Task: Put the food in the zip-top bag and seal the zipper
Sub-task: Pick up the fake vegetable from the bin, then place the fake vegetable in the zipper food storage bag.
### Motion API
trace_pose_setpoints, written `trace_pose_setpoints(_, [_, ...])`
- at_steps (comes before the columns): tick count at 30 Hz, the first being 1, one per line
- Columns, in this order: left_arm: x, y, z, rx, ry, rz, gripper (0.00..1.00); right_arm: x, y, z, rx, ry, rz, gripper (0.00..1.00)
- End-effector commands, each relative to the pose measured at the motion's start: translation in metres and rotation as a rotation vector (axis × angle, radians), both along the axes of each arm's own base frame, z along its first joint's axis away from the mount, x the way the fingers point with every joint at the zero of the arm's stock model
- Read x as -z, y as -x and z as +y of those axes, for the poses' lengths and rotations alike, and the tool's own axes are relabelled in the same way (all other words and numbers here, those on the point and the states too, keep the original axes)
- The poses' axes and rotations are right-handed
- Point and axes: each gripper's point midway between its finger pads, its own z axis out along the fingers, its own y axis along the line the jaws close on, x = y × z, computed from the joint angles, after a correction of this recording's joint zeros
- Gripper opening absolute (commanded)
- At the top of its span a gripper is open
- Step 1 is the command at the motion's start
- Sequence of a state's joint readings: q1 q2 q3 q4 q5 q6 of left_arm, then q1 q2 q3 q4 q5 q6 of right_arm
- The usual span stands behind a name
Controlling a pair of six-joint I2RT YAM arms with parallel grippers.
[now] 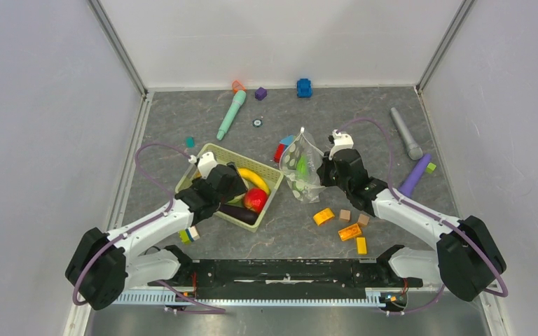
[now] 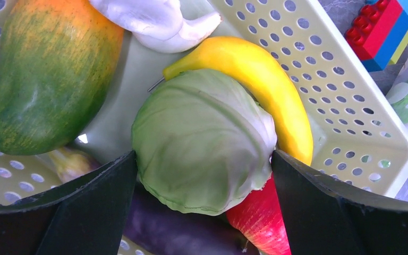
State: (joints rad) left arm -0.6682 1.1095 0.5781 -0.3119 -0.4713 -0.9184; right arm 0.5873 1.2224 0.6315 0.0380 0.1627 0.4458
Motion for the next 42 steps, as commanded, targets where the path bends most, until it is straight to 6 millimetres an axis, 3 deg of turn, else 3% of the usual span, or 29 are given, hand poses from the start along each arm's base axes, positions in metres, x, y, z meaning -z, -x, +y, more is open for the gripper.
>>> trace_pose_setpoints(1, [0.009, -0.005, -0.007, 0.014, 0.030, 0.000, 0.99, -0.006, -0.002, -0.001, 0.008, -0.008, -0.033, 0.05])
trace_pose_setpoints(10, [0.017, -0.006, -0.009, 0.004, 0.036, 0.019, 0.72, -0.006, -0.002, -0.001, 0.008, -0.001, -0.029, 0.05])
trace_pose_setpoints(14, [0.013, -0.005, -0.008, 0.001, 0.044, 0.011, 0.51, -0.006, -0.001, -0.001, 0.008, -0.008, -0.032, 0.05])
trace_pose_setpoints(19, [-0.009, -0.005, -0.006, 0.013, 0.053, -0.029, 0.22, -0.007, -0.001, 0.000, 0.000, -0.014, -0.033, 0.05])
trace_pose_setpoints(22, [-0.036, -0.008, -0.005, 0.027, 0.072, -0.098, 0.05, -0.008, 0.000, 0.002, -0.007, -0.022, -0.036, 0.05])
trace_pose_setpoints(31, [-0.113, -0.011, 0.000, 0.054, 0.124, -0.288, 0.02, -0.012, 0.002, 0.008, -0.037, -0.048, -0.041, 0.05])
trace_pose_setpoints(33, [-0.135, -0.010, -0.013, 0.131, 0.168, -0.339, 0.02, -0.013, 0.002, 0.009, -0.039, -0.052, -0.042, 0.06])
trace_pose_setpoints(38, [-0.187, 0.000, -0.066, 0.404, 0.349, -0.470, 0.02, -0.015, 0.003, 0.009, -0.043, -0.054, -0.043, 0.06])
trace_pose_setpoints(42, [-0.205, -0.006, -0.090, 0.472, 0.386, -0.495, 0.02, -0.019, 0.004, 0.009, -0.045, -0.065, -0.046, 0.06])
